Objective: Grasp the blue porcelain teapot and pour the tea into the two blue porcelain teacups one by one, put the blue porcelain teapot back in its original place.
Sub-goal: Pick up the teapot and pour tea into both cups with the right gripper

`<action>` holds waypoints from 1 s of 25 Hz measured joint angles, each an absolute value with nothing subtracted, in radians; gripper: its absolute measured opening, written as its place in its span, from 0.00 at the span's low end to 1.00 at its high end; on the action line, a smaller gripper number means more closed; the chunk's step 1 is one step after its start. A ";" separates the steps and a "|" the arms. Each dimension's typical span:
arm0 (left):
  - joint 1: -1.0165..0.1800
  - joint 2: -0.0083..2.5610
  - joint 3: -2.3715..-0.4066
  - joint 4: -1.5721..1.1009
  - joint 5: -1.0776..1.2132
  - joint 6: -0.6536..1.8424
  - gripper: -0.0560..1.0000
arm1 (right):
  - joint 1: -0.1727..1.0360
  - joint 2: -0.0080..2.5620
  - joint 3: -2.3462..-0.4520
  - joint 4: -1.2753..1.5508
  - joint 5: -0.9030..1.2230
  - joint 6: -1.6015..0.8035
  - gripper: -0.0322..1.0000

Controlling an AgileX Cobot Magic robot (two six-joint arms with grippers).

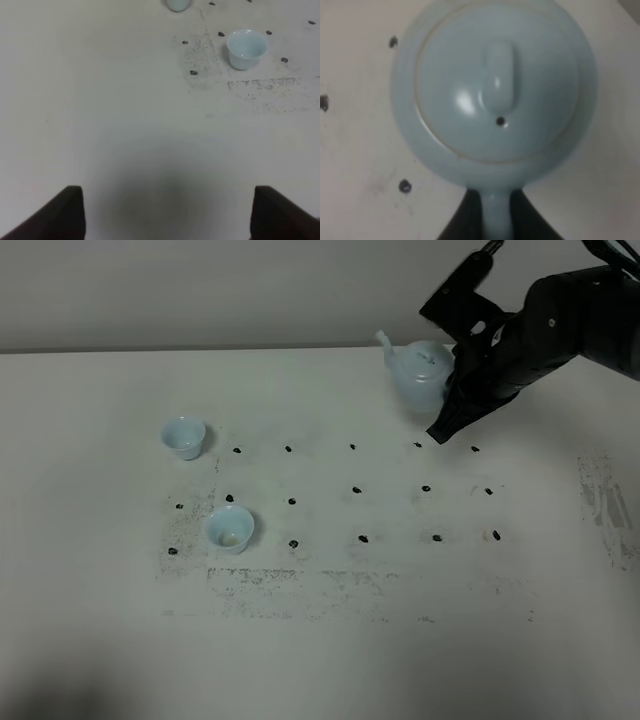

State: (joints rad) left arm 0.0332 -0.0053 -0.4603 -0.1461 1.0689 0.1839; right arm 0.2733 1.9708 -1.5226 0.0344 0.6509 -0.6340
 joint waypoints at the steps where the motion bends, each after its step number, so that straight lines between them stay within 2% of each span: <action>1: 0.033 -0.005 -0.460 -0.146 1.069 0.184 0.67 | 0.284 1.991 -1.558 0.032 0.659 -0.666 0.07; 13: 0.033 -0.005 -0.460 -0.146 1.069 0.184 0.67 | 0.439 2.281 -2.024 -0.016 0.740 -1.066 0.07; 25: 0.033 -0.005 -0.460 -0.146 1.069 0.184 0.67 | 0.519 2.364 -2.079 -0.040 0.604 -1.257 0.07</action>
